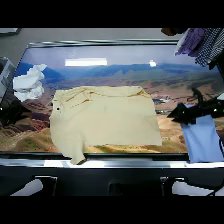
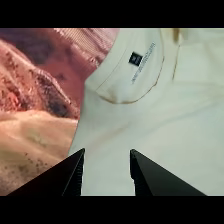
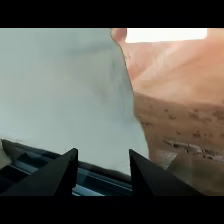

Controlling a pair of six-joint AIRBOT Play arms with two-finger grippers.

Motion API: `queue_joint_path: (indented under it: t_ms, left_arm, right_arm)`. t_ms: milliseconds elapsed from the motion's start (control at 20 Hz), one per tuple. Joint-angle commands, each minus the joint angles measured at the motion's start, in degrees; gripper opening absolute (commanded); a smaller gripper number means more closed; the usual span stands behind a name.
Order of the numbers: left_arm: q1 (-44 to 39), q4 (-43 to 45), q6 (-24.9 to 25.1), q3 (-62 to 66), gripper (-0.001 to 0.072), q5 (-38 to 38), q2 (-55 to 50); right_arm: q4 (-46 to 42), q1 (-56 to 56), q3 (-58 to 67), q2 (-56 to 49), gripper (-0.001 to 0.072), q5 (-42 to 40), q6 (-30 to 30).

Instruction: Fold the clothes and pants, and hang the long-sleeved shirts on hangers.

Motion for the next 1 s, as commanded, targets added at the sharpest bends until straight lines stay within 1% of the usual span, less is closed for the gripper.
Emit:
queue_joint_path:
  t_ms: [0,150,400,600,800,850,900,950]
  left_arm:
    - [1.5,0.3,-0.1,-7.1,0.0338,-0.2,2.3]
    - [1.5,1.8,0.6,-8.5,0.0337,-0.2,2.2]
    - [1.5,2.2,0.6,-8.7,0.0332,0.0,2.0]
    - [1.5,2.2,0.6,-8.7,0.0332,0.4,2.0]
    - [1.5,2.7,0.7,-8.7,0.0332,-0.8,2.0]
    - [1.5,3.7,1.8,-8.7,0.0332,-1.3,2.2]
    - [1.6,4.1,3.5,-9.4,0.0332,-1.1,2.9]
    - [1.9,4.3,5.5,-11.0,0.0332,-0.6,4.1]
  right_arm:
    - [-2.5,-1.9,-12.8,2.5,0.038,-0.7,-4.5]
    - [-3.3,-1.9,-18.1,2.5,0.038,-3.4,-5.6]
    - [-3.1,-1.9,-22.7,2.5,0.0381,-7.5,-7.2]
    - [-2.2,-1.9,-26.2,2.5,0.0382,-8.9,-7.8]
    - [5.0,-1.9,-27.9,2.5,0.0381,-13.1,-9.9]
    - [6.0,-1.9,-27.9,2.5,0.0376,-13.3,-9.9]
    - [6.4,-1.9,-27.9,2.5,0.0332,-13.3,-9.9]
    - [6.4,-1.9,-27.9,2.5,0.0272,-13.3,-9.9]
